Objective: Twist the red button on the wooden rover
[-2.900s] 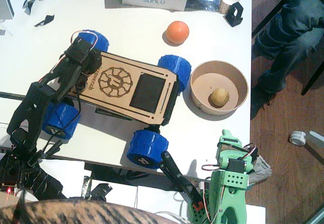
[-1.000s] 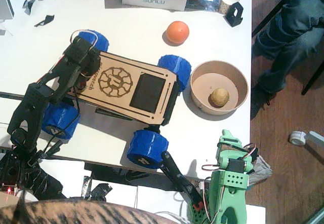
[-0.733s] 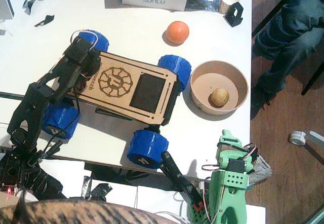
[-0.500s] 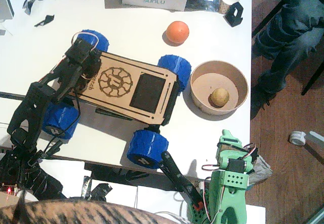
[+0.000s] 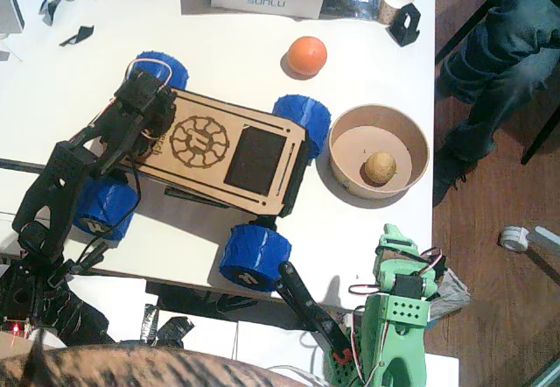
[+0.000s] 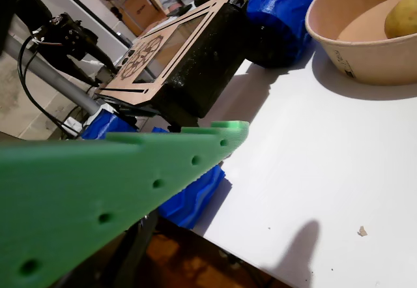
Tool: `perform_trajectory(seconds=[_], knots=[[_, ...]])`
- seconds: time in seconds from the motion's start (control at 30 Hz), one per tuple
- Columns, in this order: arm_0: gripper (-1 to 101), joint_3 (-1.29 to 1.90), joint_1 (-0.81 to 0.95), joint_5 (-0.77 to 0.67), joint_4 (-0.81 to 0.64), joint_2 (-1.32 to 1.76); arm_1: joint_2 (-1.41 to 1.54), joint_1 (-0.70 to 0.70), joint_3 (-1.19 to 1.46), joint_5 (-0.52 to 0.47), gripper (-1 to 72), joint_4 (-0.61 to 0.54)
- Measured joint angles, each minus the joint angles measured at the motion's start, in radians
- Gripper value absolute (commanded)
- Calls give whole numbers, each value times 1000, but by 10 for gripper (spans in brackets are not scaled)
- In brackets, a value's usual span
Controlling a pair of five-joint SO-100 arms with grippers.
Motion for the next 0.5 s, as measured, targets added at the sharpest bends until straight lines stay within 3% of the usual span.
perform_trajectory(seconds=[0.37,0.5], knots=[[137,-2,0,-2,-12,-5,0,0,0,0,204,0],[168,-2,0,-2,-12,-6,0,0,0,0,204,0]])
